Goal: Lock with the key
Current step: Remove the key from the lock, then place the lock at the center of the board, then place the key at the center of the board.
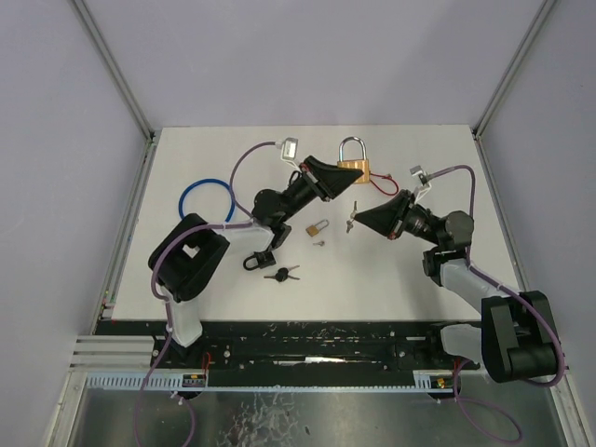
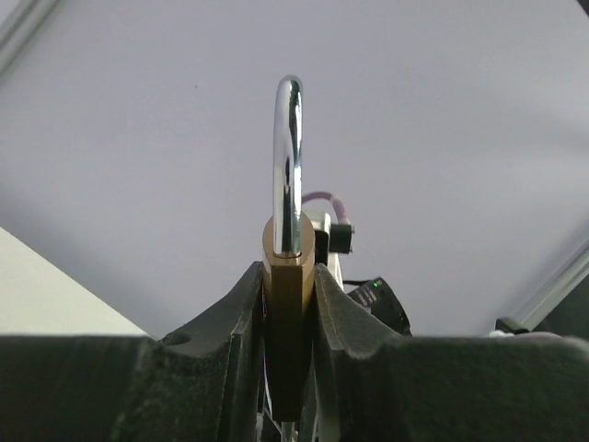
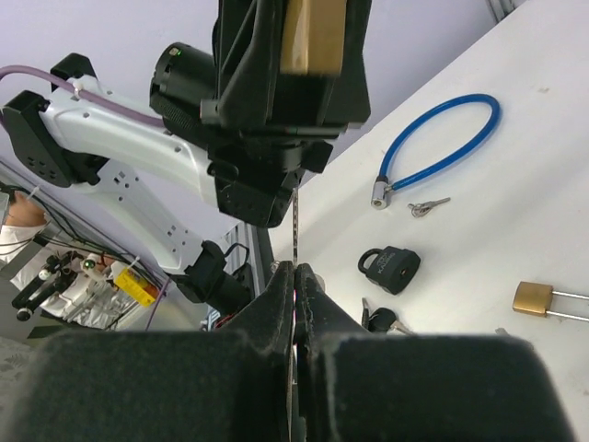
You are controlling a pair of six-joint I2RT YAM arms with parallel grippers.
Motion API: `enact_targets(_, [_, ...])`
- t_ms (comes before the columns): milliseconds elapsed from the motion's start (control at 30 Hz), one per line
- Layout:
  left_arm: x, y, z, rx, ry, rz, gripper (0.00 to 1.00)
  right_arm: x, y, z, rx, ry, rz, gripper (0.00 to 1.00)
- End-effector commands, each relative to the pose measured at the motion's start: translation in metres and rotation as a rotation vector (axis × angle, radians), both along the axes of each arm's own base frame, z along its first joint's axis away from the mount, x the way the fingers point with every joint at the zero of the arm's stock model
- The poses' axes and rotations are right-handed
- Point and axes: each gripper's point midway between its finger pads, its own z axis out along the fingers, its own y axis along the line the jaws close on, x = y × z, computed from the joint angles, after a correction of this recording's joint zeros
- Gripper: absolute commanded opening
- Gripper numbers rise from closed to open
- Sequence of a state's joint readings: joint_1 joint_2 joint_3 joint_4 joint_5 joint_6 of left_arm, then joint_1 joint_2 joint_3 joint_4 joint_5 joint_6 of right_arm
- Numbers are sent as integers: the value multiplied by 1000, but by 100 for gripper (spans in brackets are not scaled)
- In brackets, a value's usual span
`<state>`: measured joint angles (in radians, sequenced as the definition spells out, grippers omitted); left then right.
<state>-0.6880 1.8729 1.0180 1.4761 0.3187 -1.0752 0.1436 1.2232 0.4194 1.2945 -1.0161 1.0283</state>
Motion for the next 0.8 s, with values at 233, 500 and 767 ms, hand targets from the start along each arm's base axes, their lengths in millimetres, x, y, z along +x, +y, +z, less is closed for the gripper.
enact_targets(233, [14,77,10,-97,25,138,0,23,-2,-49,-325,-56,1,2])
enact_targets(500, [8,74,-144,259,440,2,0,61,-39,-115,-753,0,-61,6])
enact_targets(767, [3,34,-225,662,549,43,0,75,-83,-157,-1030,94,-66,8])
